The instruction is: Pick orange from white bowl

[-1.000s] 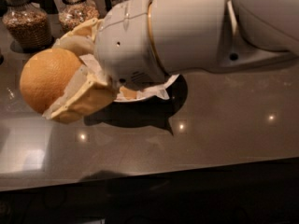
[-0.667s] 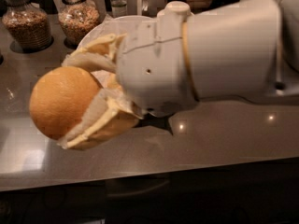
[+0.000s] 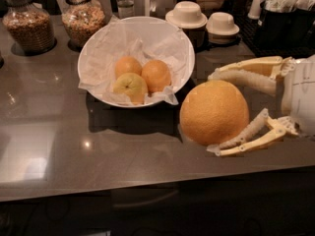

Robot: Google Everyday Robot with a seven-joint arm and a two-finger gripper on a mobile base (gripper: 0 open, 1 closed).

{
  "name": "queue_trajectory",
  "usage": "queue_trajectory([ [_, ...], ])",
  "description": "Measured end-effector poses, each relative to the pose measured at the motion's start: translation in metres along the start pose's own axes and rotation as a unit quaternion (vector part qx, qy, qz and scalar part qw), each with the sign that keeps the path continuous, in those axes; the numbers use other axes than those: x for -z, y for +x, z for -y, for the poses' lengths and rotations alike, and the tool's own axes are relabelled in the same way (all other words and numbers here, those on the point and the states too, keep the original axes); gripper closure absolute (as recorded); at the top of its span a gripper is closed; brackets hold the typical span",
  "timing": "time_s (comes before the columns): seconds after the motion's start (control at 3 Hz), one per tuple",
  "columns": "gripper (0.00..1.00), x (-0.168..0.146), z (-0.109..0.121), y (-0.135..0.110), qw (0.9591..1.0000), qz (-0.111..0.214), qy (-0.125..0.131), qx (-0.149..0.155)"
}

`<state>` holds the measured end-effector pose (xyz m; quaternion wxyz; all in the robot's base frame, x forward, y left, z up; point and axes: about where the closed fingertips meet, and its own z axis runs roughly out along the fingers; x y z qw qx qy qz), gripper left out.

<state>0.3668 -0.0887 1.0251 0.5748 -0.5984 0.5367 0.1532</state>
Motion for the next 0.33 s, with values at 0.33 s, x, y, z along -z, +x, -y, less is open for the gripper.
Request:
queue_trajectory([
  [0.33, 1.00, 0.0000, 0.0000, 0.0000, 1.0000, 0.000, 0.000, 0.000],
])
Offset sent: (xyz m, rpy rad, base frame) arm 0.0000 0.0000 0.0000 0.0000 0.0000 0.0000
